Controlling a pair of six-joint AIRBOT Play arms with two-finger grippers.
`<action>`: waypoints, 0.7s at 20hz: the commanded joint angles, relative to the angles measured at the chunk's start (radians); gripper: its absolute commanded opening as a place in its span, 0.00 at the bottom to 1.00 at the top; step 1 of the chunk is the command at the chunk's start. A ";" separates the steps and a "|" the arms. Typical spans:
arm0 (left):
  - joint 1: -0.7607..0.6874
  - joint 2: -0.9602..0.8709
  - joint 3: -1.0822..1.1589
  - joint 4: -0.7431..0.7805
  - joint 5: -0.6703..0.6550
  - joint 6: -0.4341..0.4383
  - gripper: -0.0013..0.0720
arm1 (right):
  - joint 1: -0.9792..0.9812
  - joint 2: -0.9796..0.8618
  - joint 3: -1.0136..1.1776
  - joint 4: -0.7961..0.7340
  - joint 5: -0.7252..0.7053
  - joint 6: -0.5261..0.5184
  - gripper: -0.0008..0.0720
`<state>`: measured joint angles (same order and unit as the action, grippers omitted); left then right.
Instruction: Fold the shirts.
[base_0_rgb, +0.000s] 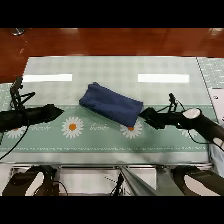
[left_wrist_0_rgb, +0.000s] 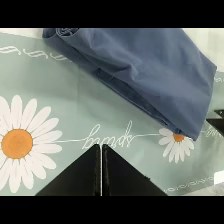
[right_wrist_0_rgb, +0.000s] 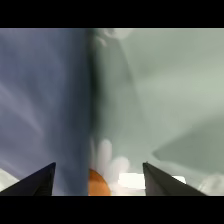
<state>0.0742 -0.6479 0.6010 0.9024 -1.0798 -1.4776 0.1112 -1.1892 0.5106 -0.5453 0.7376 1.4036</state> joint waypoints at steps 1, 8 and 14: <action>0.000 -0.001 -0.004 -0.005 -0.001 0.003 0.10 | 0.040 -0.190 0.134 0.104 0.034 -0.103 0.86; 0.000 -0.001 -0.004 -0.005 0.000 0.003 0.10 | 0.148 -0.349 0.335 0.102 0.153 -0.200 0.05; 0.000 -0.001 -0.004 -0.005 0.007 0.003 0.10 | 0.149 -0.306 0.659 -0.030 0.269 -0.135 0.05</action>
<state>0.0742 -0.6479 0.5972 0.8974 -1.0798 -1.4746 0.2550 -1.5047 1.0058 -0.4953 0.9356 1.2251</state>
